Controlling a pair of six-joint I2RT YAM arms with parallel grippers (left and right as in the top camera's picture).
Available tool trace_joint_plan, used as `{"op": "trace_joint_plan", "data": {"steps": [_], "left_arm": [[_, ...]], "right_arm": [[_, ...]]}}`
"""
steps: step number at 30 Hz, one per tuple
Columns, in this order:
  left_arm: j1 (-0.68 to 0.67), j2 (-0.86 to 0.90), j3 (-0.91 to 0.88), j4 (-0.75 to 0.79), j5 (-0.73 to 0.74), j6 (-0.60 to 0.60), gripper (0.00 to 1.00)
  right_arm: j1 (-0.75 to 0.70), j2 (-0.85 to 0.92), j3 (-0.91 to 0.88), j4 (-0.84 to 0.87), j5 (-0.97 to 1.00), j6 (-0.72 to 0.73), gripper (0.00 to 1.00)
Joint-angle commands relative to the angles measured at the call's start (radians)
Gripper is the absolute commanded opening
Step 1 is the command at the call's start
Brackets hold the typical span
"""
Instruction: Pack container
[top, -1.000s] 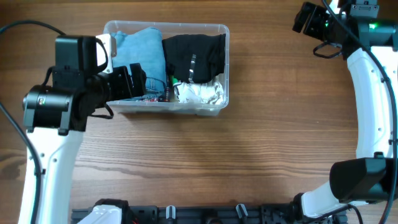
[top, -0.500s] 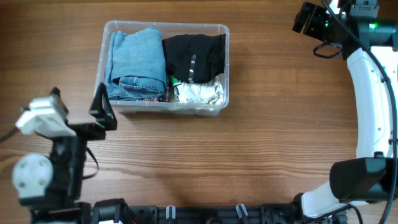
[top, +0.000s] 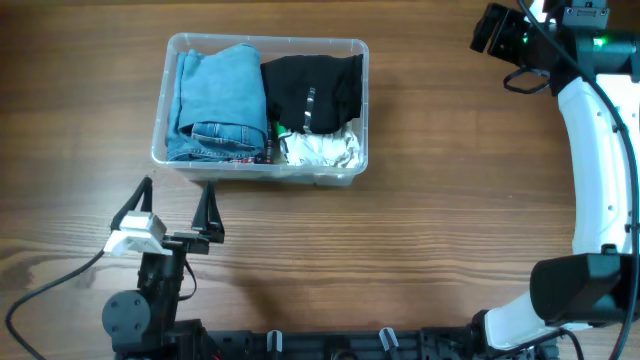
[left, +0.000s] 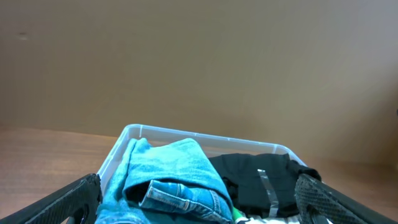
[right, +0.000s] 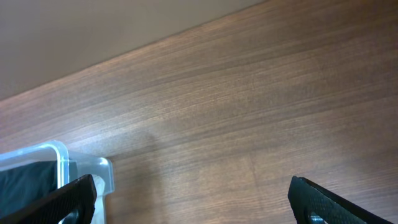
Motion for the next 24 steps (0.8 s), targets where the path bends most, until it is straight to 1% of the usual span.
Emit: {"op": "trace_joint_plan", "data": {"steps": [1, 4, 12, 13, 15, 24], "left_arm": [[-0.017, -0.034, -0.035, -0.002, -0.093, -0.086, 1.0], [-0.019, -0.034, -0.039, -0.004, -0.1, -0.085, 1.0], [-0.019, -0.034, -0.166, 0.005, -0.104, -0.108, 1.0], [-0.019, -0.034, -0.177, -0.018, -0.104, -0.108, 1.0], [-0.019, -0.034, -0.177, -0.055, -0.107, -0.107, 1.0], [-0.019, -0.033, -0.177, -0.052, -0.122, -0.097, 1.0]], "right_arm": [[0.002, -0.002, 0.008, 0.002, -0.008, 0.014, 1.0], [0.002, -0.002, 0.008, 0.002, -0.008, 0.014, 1.0], [0.002, -0.002, 0.008, 0.002, -0.008, 0.014, 1.0], [0.002, -0.002, 0.008, 0.002, -0.008, 0.014, 1.0], [0.002, -0.002, 0.008, 0.002, -0.008, 0.014, 1.0], [0.002, -0.002, 0.008, 0.002, -0.008, 0.014, 1.0]]}}
